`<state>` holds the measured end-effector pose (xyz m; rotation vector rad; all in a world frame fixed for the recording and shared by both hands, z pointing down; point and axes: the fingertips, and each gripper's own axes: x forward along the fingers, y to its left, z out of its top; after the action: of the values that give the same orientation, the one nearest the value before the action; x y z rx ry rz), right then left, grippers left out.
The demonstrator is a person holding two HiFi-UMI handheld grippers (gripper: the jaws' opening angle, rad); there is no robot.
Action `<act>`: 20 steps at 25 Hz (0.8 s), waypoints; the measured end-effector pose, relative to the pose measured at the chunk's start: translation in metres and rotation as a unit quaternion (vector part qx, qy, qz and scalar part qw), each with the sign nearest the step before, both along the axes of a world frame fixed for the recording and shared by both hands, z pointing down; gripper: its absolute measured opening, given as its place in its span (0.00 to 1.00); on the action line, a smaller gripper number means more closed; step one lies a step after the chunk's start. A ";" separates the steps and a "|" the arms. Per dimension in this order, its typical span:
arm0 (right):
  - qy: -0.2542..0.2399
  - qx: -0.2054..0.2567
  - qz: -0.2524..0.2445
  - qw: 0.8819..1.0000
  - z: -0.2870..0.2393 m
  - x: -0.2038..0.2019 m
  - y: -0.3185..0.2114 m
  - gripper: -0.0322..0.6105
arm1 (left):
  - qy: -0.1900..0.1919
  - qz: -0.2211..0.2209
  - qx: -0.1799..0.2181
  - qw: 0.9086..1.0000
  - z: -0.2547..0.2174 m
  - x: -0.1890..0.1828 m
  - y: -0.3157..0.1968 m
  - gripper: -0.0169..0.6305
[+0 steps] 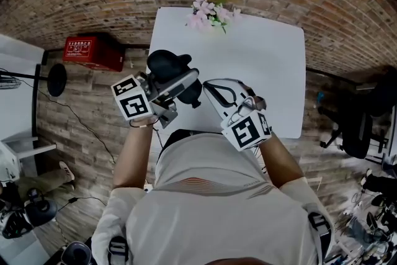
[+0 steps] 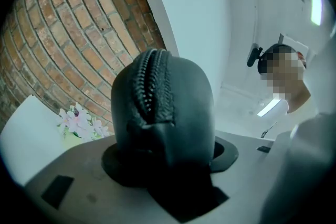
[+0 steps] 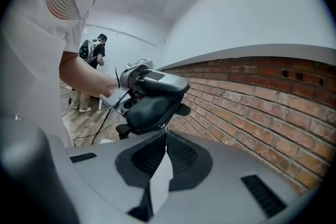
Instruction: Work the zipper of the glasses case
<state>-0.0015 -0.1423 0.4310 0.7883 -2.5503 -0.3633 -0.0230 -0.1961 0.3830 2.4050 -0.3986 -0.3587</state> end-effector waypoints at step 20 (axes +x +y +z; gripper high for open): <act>0.008 0.015 -0.010 1.000 0.005 -0.001 0.004 0.15 | -0.146 0.160 0.019 0.976 0.043 0.027 0.047 0.43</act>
<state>-0.0024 -0.1381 0.4359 0.7676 -2.5444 -0.4149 0.0039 -0.1487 0.4258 2.5111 -0.1263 0.1344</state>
